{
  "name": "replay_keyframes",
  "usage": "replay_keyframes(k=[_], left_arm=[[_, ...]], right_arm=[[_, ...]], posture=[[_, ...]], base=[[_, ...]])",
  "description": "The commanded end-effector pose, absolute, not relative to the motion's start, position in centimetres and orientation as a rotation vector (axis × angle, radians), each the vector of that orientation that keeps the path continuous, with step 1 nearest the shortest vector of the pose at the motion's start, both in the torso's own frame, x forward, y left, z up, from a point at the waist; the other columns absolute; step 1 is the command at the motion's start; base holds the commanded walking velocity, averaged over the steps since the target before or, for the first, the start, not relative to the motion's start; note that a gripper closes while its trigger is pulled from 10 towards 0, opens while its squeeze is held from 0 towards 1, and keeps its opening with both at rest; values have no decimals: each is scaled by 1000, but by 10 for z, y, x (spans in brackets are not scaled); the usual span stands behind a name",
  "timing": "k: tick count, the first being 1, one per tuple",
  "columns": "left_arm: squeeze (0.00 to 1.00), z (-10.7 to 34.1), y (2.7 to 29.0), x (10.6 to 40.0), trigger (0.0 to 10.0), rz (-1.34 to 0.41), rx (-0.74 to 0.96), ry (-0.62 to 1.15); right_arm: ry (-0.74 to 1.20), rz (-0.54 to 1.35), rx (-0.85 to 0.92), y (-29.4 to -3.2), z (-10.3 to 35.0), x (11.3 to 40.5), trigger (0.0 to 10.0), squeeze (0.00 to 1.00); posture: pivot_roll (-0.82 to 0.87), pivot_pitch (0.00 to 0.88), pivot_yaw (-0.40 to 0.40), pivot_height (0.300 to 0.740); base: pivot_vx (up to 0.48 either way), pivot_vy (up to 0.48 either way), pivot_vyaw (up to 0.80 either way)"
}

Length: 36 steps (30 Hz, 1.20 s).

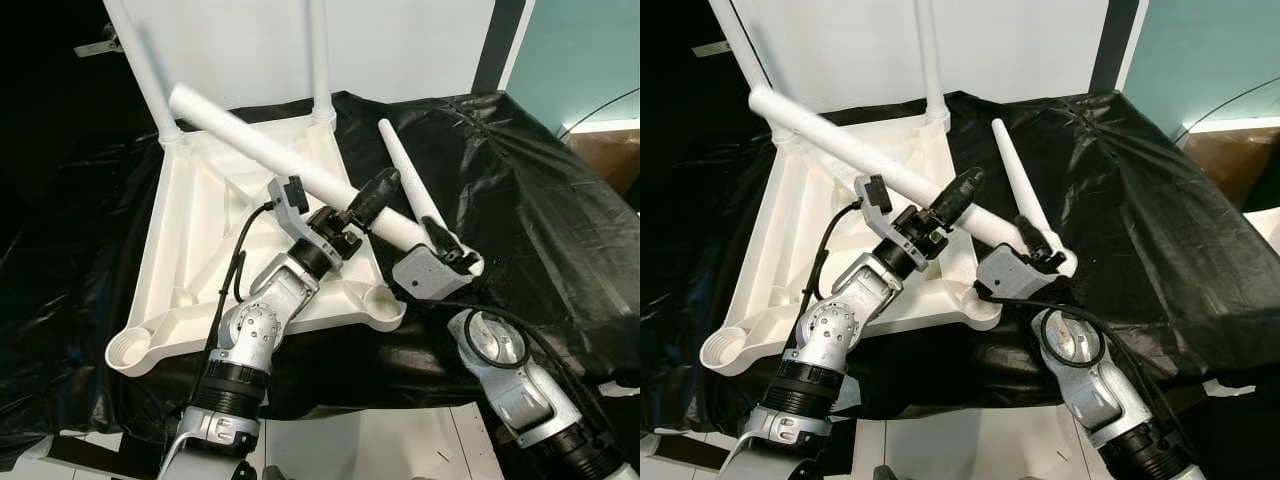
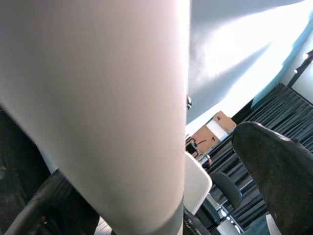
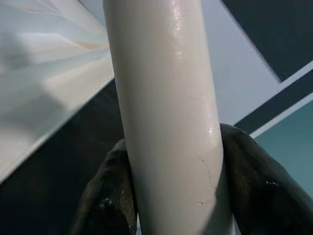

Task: Building children table

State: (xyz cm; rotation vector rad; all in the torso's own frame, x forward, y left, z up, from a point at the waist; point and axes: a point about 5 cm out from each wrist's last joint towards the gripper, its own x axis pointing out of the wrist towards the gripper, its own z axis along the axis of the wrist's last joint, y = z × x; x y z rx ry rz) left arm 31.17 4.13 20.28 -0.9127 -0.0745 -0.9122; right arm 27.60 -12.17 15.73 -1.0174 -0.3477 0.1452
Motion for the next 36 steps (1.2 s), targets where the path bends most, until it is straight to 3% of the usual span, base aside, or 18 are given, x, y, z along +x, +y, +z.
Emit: replay_keyframes(k=[1, 10, 11, 18, 19, 22, 23, 28, 29, 34, 35, 36], left_arm=[[0, 216, 37, 304, 10000, -1143, -895, -200], [0, 216, 39, 304, 9922, -1146, -912, -202], [0, 218, 41, 303, 0, -1156, -934, -216], [0, 223, 44, 297, 0, -1197, -963, -269], [0, 223, 44, 297, 0, -1198, -964, -270], [0, 224, 44, 297, 0, -1199, -964, -271], [0, 224, 44, 297, 0, -1199, -965, -271], [0, 224, 44, 297, 0, -1199, -972, -275], [0, 224, 44, 297, 0, -1200, -973, -277], [0, 224, 43, 296, 0, -1210, -963, -274], [0, 223, 42, 295, 0, -1213, -962, -273], [0, 223, 42, 295, 0, -1213, -962, -273]], right_arm=[[-410, 147, -1066, -115, 154, 270, 0, 0], [-526, 74, -1175, -116, 149, 260, 0, 0], [-542, 69, -1197, -117, 147, 259, 0, 0], [-545, 22, -1226, -122, 139, 259, 0, 0], [-541, 21, -1228, -122, 138, 260, 1725, 0], [-540, 21, -1231, -122, 138, 260, 1725, 0], [-537, 15, -1228, -123, 137, 260, 10000, 0], [-491, 4, -1154, -126, 135, 262, 10000, 0], [-473, 21, -1087, -125, 137, 262, 10000, 1000], [-401, 96, -930, -117, 142, 266, 10000, 1000], [-378, 110, -888, -115, 145, 267, 10000, 851], [-378, 110, -888, -115, 145, 267, 10000, 851]], posture=[[-142, 21, 67, 740], [-141, 23, 74, 740], [-140, 23, 76, 740], [-140, 26, 81, 740], [-140, 26, 81, 740], [-140, 26, 81, 740], [-140, 26, 81, 740], [-140, 26, 81, 740], [-140, 26, 81, 740], [-142, 26, 81, 740], [-148, 27, 80, 740], [-148, 27, 80, 740]], base=[[0, 0, 0], [0, 0, 0], [0, 0, 0], [0, 0, 0], [0, 0, 0], [0, 0, 0], [0, 0, 0], [0, 0, 0], [0, 0, 0], [0, 0, 0], [0, 0, 0], [0, 0, 0]])
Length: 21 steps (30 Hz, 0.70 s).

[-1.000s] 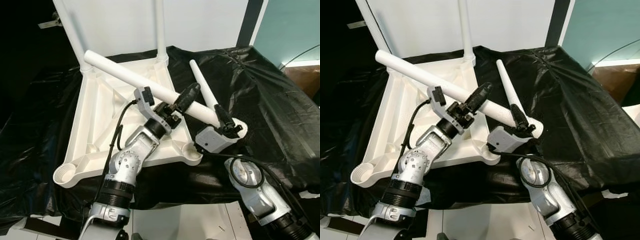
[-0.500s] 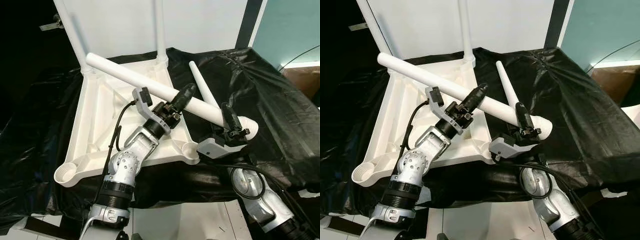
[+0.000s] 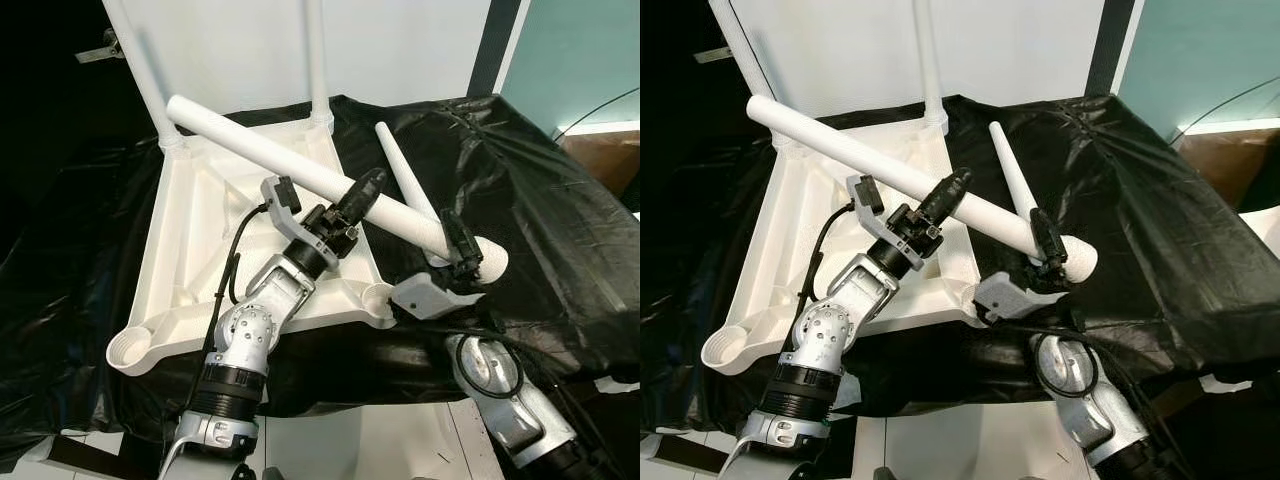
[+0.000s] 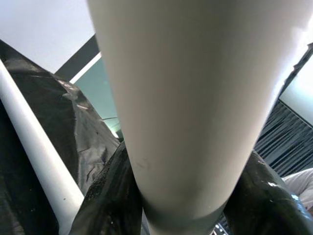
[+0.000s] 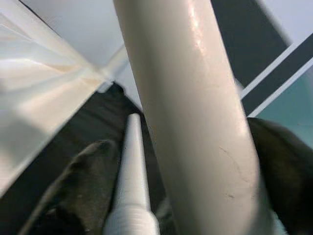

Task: Building children table

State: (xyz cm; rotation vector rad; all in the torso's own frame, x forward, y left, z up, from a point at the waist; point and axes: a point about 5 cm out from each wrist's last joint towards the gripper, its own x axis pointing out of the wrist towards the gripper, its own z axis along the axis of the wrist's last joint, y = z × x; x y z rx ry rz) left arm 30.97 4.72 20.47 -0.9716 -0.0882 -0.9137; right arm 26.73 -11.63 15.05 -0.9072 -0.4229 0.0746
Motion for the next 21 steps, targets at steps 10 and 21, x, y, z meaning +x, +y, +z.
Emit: replay_keyframes(k=[10, 21], left_arm=[[0, 222, 38, 292, 0, -1231, -942, -271], [0, 222, 38, 291, 0, -1233, -934, -281]], right_arm=[[-99, 245, -436, -113, 156, 281, 10000, 0], [-90, 322, -274, -116, 168, 282, 0, 0]], posture=[[-150, 28, 72, 740], [-147, 28, 65, 740]], base=[[0, 0, 0], [0, 0, 0]])
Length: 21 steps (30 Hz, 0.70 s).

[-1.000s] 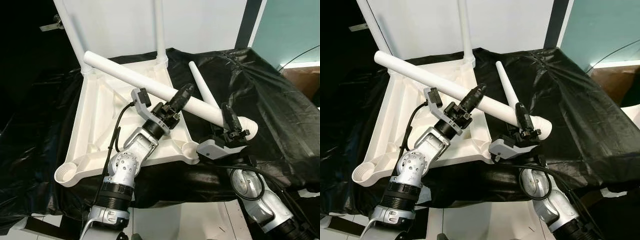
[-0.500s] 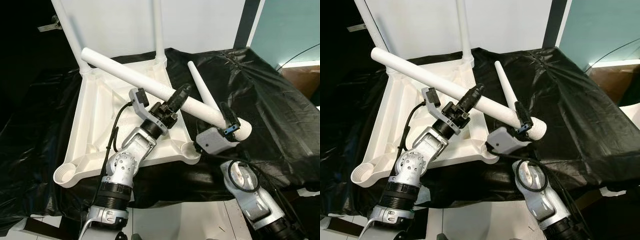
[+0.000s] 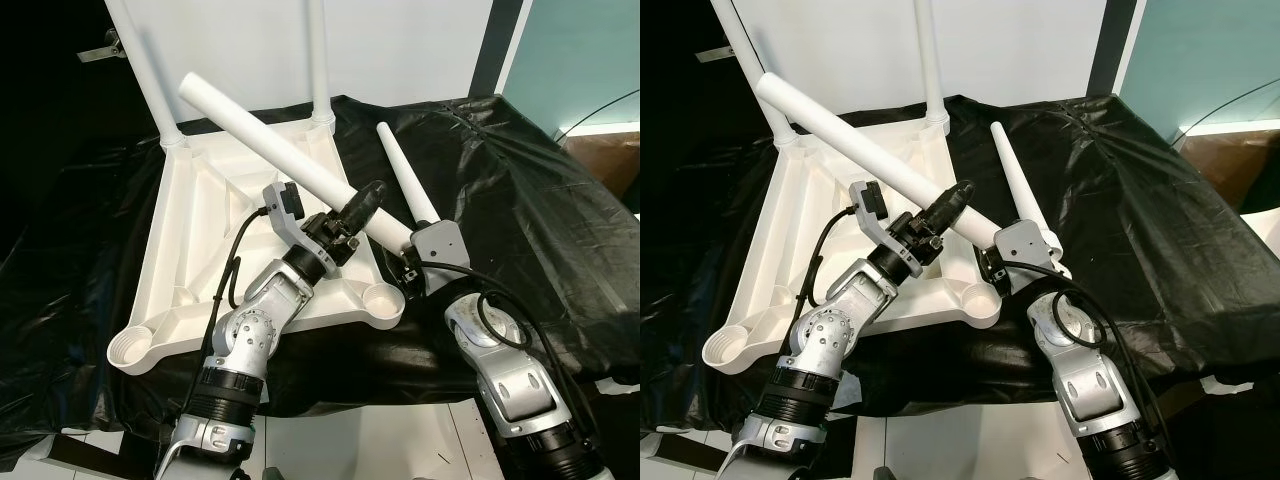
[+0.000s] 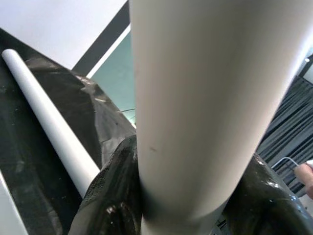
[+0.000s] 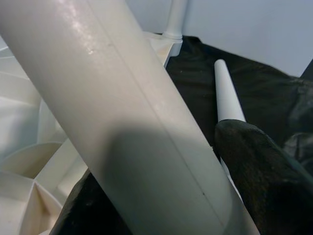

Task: Building children table

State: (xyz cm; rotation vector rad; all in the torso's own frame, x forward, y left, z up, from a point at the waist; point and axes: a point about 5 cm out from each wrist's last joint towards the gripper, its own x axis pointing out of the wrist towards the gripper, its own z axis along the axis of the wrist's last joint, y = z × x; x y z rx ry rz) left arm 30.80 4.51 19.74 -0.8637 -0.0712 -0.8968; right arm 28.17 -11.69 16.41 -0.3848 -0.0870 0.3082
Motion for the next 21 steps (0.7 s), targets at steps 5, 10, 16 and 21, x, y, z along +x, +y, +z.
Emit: replay_keyframes(k=[5, 10, 16, 21], left_arm=[[0, 223, 38, 290, 0, -1237, -928, -284], [0, 222, 36, 291, 10000, -1228, -901, -264], [1000, 219, 36, 293, 10000, -1215, -896, -246], [1000, 222, 38, 300, 10000, -1150, -884, -263]], right_arm=[[-81, 307, -272, -118, 170, 282, 0, 0], [-86, 275, -309, -122, 170, 282, 0, 0], [-117, 228, -386, -125, 171, 283, 0, 0], [-208, 119, -635, -120, 169, 280, 0, 0]], posture=[[-147, 26, 65, 740], [-146, 25, 68, 740], [-146, 24, 72, 740], [-145, 26, 74, 740]], base=[[0, 0, 0], [0, 0, 0], [0, 0, 0], [0, 0, 0]])
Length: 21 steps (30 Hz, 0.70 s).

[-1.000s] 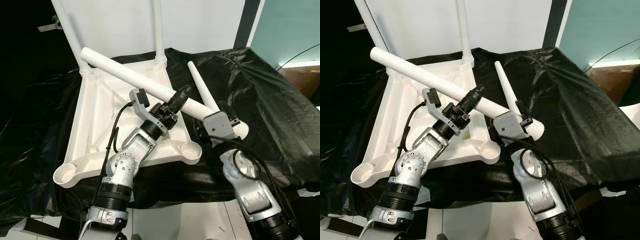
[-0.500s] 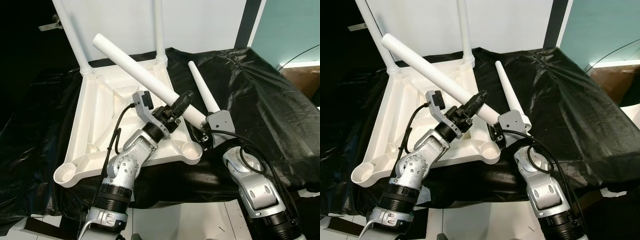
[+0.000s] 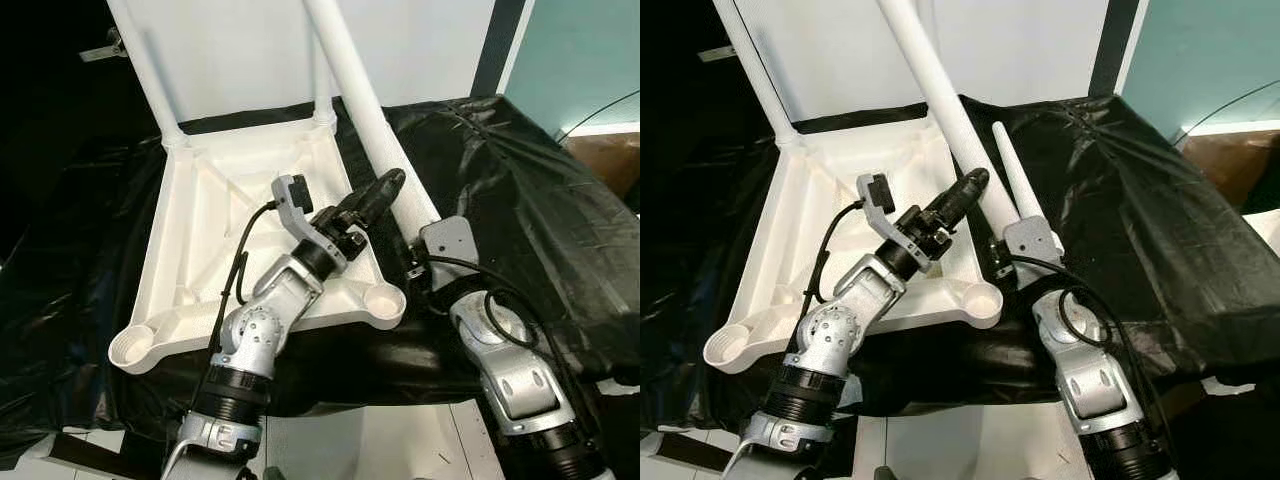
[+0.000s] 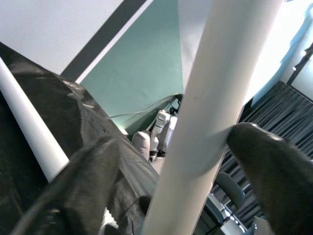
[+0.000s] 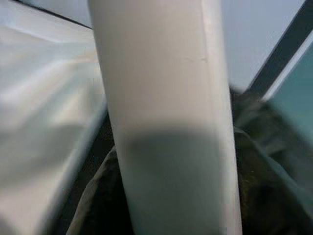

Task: Building children table

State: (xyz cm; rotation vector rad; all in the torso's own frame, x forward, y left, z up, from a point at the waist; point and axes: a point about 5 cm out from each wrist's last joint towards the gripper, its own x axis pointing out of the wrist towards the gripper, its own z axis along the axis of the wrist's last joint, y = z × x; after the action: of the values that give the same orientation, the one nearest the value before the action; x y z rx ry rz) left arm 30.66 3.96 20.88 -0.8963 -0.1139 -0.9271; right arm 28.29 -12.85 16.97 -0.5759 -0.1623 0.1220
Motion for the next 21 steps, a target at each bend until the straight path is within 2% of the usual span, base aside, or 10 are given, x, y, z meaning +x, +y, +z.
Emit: replay_keyframes(k=[1, 8, 9, 10, 11, 13, 15, 16, 17, 21], left_arm=[[1000, 222, 38, 300, 10000, -1150, -884, -263], [1000, 224, 39, 304, 10000, -1094, -864, -277], [0, 224, 40, 305, 10000, -1084, -861, -277], [0, 224, 40, 305, 10000, -1080, -861, -274], [0, 224, 40, 305, 10000, -1080, -861, -274], [0, 224, 39, 305, 10000, -1071, -860, -265], [0, 224, 39, 305, 10000, -1071, -860, -265], [0, 224, 38, 306, 10000, -1064, -861, -261], [0, 224, 38, 307, 7294, -1059, -861, -253], [0, 224, 38, 307, 7294, -1059, -861, -253]], right_arm=[[-208, 119, -635, -120, 169, 280, 0, 0], [-225, 127, -741, -113, 164, 279, 0, 0], [-245, 134, -817, -110, 165, 280, 0, 0], [-271, 139, -913, -108, 165, 282, 0, 0], [-271, 139, -913, -108, 165, 282, 0, 0], [-323, 138, -1052, -106, 165, 283, 0, 0], [-323, 138, -1052, -106, 165, 283, 0, 0], [-357, 126, -1113, -106, 164, 282, 0, 0], [-387, 108, -1164, -107, 161, 280, 0, 0], [-387, 108, -1164, -107, 161, 280, 0, 0]], posture=[[-145, 26, 74, 740], [-140, 29, 76, 740], [-143, 31, 78, 740], [-143, 31, 78, 740], [-143, 31, 78, 740], [-142, 31, 83, 740], [-142, 31, 83, 740], [-142, 32, 83, 740], [-140, 32, 82, 740], [-140, 32, 82, 740]], base=[[0, 0, 0], [0, 0, 0], [0, 0, 0], [0, 0, 0], [0, 0, 0], [0, 0, 0], [0, 0, 0], [0, 0, 0], [0, 0, 0], [0, 0, 0]])
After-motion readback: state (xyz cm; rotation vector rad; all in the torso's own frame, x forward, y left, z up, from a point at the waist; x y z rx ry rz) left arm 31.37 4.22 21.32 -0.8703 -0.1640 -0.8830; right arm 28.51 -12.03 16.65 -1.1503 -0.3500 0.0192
